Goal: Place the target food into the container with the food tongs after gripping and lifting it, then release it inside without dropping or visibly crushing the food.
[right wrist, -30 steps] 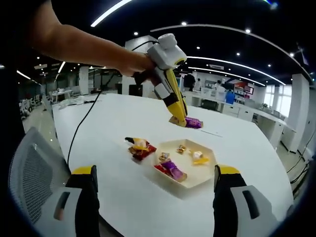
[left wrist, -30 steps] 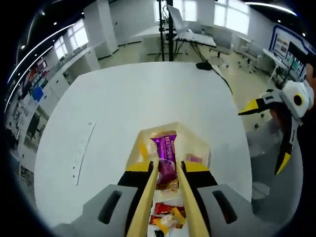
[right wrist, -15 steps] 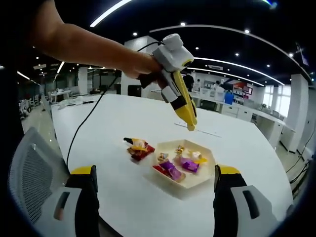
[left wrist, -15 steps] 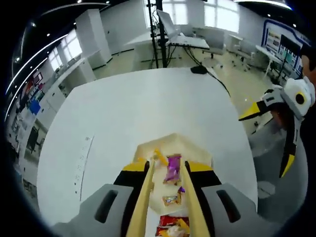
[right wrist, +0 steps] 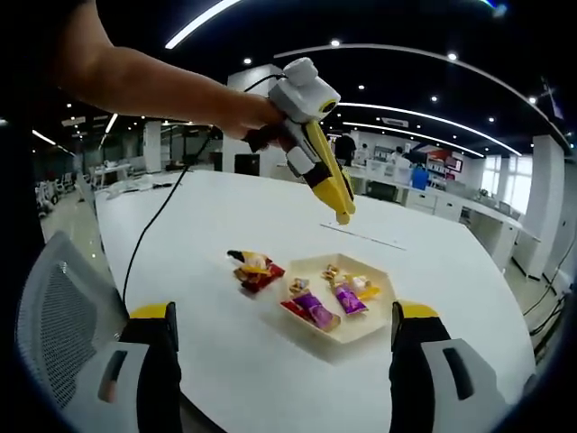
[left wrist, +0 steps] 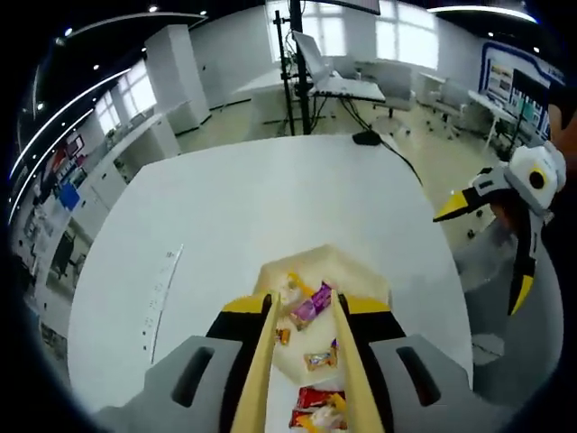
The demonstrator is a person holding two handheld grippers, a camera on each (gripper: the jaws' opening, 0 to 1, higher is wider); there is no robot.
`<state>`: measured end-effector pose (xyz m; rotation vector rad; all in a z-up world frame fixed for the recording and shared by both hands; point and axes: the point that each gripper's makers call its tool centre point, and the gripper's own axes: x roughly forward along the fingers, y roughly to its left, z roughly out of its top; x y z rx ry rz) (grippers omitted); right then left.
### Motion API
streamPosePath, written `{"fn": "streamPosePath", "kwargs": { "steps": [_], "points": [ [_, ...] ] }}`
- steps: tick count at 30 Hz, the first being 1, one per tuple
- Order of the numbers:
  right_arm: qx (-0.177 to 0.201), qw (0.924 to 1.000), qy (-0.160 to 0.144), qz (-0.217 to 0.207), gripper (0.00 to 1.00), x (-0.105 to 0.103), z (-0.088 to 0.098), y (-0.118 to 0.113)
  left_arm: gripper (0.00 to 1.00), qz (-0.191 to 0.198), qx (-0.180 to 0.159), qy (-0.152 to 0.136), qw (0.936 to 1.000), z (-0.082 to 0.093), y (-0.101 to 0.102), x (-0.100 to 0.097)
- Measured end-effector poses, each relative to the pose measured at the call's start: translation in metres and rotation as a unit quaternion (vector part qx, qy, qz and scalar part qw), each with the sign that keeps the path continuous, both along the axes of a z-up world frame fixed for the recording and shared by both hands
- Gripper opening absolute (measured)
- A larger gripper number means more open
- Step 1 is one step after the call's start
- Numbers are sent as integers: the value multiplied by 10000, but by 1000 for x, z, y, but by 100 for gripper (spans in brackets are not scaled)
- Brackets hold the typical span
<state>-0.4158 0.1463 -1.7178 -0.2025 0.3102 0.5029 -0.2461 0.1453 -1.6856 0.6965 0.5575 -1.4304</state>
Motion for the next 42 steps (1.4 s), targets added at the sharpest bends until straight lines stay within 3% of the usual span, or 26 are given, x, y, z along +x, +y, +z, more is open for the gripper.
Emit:
{"fn": "streamPosePath", "kwargs": {
  "steps": [32,42],
  "points": [
    [-152,9997,165,-23,97,1,-9,-2,27,239,133,335,9991,-48,99,9],
    [-113,9997,186,-53,99,1,-9,-2,27,115,382,518,9979,-78,120,8]
  ]
}}
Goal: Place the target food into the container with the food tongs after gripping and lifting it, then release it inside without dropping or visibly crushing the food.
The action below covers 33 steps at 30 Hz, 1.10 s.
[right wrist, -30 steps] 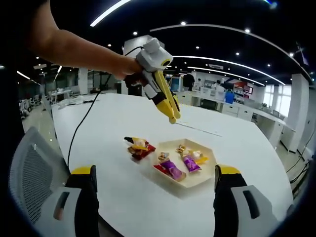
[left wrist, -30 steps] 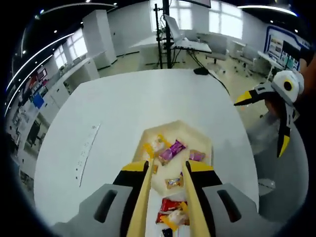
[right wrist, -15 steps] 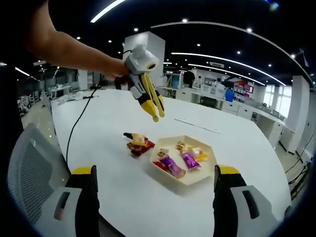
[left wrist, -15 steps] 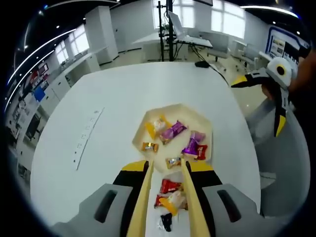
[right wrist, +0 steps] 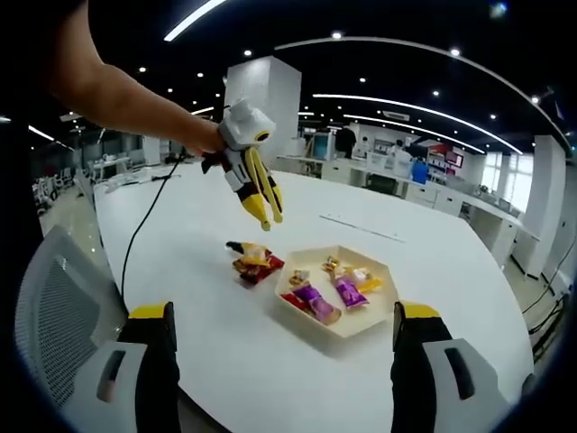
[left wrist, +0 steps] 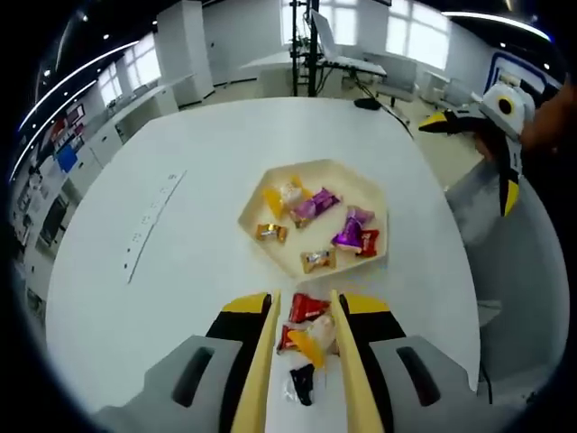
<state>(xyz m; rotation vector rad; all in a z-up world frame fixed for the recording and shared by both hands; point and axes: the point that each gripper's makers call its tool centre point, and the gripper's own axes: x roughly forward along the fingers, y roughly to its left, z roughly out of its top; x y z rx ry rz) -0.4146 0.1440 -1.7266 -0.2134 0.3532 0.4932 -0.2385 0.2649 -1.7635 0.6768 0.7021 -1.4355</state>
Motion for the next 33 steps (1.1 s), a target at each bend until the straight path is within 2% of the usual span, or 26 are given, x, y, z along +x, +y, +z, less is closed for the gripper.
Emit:
{"fn": "streamPosePath", "kwargs": {
  "steps": [5,10,16,18,24,31,33],
  "points": [
    [-6,10000,18,2,99,0,-1,0,27,-65,118,107,9999,-15,6,-3],
    [3,10000,43,15,99,-1,-2,1,27,-252,86,111,9996,-23,6,-7],
    [11,10000,58,0,99,0,-2,1,26,-351,303,268,9986,-41,16,-10],
    [14,10000,56,4,99,0,-2,1,26,-406,338,225,9984,-44,17,-11],
    [17,10000,66,11,98,0,-2,1,27,-245,343,309,9986,-46,17,-7],
    [28,10000,59,12,98,-1,-2,1,26,-6,424,660,9969,-47,30,-21],
    [16,10000,70,22,98,-1,-2,1,26,-78,467,686,9965,-48,35,-26]
  ]
}}
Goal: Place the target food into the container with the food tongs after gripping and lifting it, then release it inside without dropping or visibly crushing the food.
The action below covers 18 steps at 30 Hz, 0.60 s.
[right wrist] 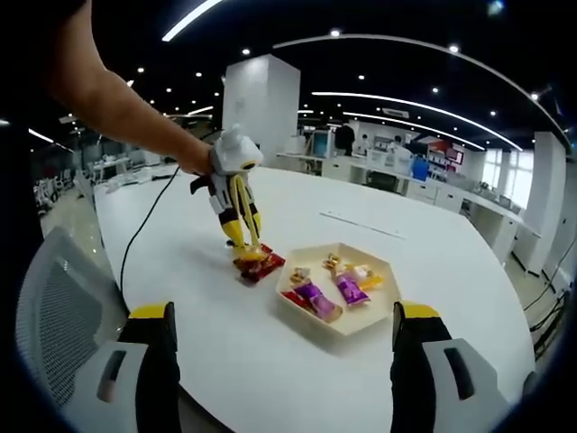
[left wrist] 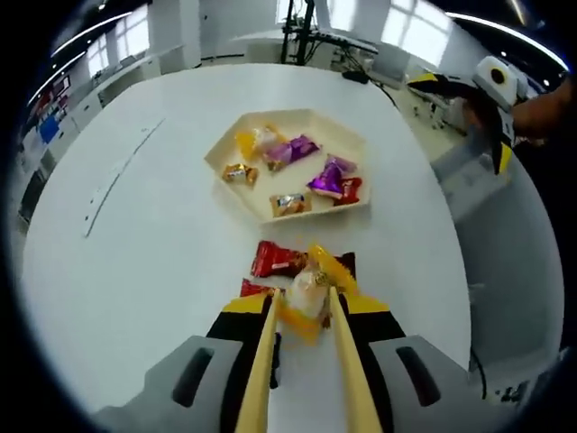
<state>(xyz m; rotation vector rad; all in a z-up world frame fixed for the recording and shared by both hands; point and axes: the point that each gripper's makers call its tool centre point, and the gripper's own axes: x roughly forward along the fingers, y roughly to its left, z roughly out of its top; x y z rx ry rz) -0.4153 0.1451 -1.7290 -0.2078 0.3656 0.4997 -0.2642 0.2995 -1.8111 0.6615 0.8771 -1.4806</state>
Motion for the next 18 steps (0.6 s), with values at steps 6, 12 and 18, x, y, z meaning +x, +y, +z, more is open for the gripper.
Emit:
{"fn": "streamPosePath", "kwargs": {
  "steps": [6,12,18],
  "points": [
    [-9,10000,3,28,98,0,0,1,27,-96,-82,-43,9999,6,1,-8],
    [-25,10000,17,16,98,0,-1,0,27,-23,-163,-184,9997,1,-11,-9],
    [-34,10000,19,11,98,0,-1,0,25,170,-12,-259,9995,-7,-7,-3]
  ]
}}
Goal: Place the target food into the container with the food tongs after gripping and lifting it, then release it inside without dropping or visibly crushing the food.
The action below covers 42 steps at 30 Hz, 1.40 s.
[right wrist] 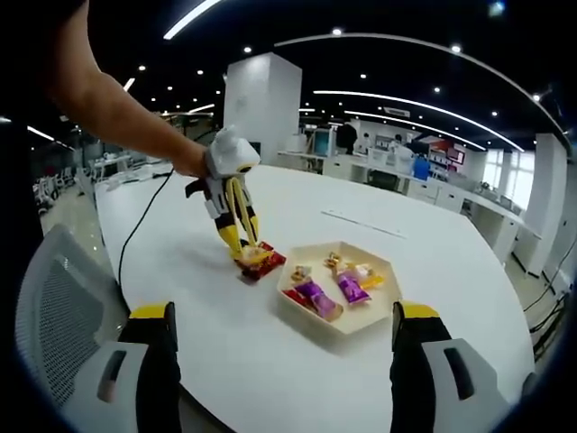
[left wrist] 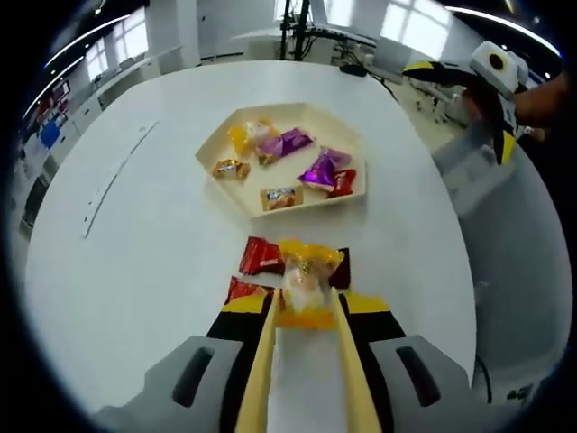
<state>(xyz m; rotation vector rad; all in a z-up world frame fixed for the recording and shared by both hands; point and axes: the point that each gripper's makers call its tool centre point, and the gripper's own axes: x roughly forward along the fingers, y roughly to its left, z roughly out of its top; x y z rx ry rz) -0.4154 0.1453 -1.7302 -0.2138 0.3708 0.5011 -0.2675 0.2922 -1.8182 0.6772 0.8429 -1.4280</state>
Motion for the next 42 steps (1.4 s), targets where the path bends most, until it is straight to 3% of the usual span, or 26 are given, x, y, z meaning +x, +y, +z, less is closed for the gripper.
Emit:
{"fn": "streamPosePath", "kwargs": {
  "steps": [9,19,30,42],
  "points": [
    [3,10000,-2,-2,97,0,0,0,17,229,-31,-20,9997,4,2,1],
    [-9,10000,1,21,97,0,0,1,16,355,-70,-3,9993,15,2,4],
    [-13,10000,-12,35,97,-1,1,1,15,392,-53,-83,9992,38,2,13],
    [1,10000,-79,9,97,0,3,0,15,471,-80,-250,9985,75,2,32]
  ]
}}
